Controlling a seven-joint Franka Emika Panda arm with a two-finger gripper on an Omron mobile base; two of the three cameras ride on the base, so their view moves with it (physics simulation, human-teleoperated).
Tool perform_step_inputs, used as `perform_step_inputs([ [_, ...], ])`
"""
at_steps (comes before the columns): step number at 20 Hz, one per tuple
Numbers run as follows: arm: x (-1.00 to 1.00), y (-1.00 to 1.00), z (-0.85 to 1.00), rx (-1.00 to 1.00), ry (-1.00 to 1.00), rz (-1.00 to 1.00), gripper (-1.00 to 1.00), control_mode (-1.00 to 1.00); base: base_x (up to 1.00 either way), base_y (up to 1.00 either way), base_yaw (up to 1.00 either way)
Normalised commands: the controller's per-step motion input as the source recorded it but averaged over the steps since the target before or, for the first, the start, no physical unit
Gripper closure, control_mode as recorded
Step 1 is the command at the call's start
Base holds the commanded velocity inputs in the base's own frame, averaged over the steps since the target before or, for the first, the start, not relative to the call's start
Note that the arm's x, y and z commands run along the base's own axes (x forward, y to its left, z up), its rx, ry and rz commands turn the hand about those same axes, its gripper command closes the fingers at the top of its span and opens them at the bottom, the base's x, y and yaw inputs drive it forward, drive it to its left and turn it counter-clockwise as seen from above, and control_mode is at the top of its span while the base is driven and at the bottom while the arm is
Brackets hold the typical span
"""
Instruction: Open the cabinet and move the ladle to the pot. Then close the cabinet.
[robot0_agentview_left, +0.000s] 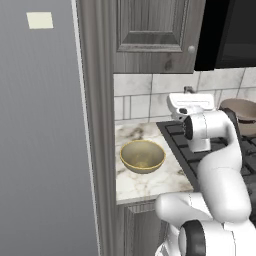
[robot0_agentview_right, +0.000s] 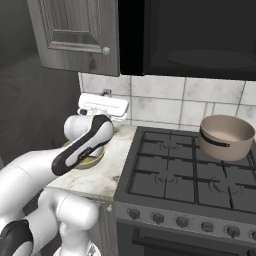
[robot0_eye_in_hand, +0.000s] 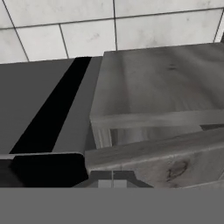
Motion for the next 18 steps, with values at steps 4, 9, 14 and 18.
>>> perform_step_inputs([
  [4, 0.34, 0.00, 0.00, 0.07, -0.02, 0.00, 1.00, -1.00, 0.00, 0.00, 0.00],
  [9, 0.28, 0.00, 0.00, 0.03, -0.02, 0.00, 1.00, -1.00, 0.00, 0.00, 0.00],
  [14, 0.27, 0.00, 0.00, 0.01, -0.04, 0.00, 1.00, -1.00, 0.00, 0.00, 0.00],
  [18, 0.38, 0.00, 0.00, 0.01, -0.06, 0.00, 1.00, -1.00, 0.00, 0.00, 0.00],
])
